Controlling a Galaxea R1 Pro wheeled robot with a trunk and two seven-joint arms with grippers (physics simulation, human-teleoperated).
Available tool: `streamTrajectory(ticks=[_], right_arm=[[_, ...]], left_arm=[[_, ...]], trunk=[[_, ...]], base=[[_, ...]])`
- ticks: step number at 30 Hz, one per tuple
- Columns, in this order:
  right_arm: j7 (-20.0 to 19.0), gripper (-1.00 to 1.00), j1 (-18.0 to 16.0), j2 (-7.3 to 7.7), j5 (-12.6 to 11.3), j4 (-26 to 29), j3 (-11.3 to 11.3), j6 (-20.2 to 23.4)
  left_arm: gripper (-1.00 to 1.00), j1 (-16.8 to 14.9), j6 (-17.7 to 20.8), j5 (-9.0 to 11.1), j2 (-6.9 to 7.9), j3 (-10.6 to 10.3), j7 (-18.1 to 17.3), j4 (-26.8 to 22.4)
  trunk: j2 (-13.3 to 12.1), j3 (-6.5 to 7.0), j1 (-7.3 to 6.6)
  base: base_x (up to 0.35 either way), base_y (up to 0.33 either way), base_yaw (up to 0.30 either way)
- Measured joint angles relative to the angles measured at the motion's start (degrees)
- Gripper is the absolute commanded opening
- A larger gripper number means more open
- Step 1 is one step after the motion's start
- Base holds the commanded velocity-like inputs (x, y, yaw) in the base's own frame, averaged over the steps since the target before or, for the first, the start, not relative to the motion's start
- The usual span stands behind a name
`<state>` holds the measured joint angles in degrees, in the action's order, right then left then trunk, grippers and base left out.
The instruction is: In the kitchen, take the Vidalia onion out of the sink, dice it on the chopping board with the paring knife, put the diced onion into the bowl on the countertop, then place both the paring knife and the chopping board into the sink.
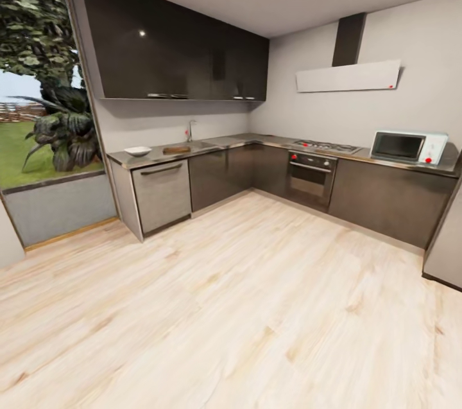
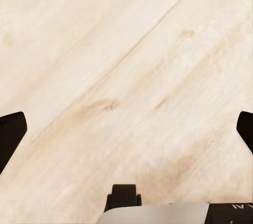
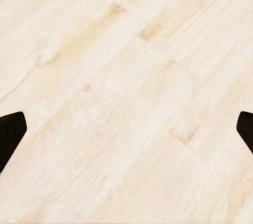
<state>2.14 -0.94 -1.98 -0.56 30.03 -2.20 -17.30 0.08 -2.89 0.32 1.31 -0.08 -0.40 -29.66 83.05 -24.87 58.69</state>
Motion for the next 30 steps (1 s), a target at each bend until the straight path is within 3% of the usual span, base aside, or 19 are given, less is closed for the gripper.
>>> streamTrajectory(ticks=[30], right_arm=[[0.1, 1.00, 0.0, -0.07, 0.1, 0.0, 0.1, 0.0]], left_arm=[[1.00, 0.0, 0.0, 0.0, 0.00, 0.0, 0.0, 0.0]], trunk=[[0.0, 0.00, 0.00]], base=[[0.343, 0.000, 0.000]])
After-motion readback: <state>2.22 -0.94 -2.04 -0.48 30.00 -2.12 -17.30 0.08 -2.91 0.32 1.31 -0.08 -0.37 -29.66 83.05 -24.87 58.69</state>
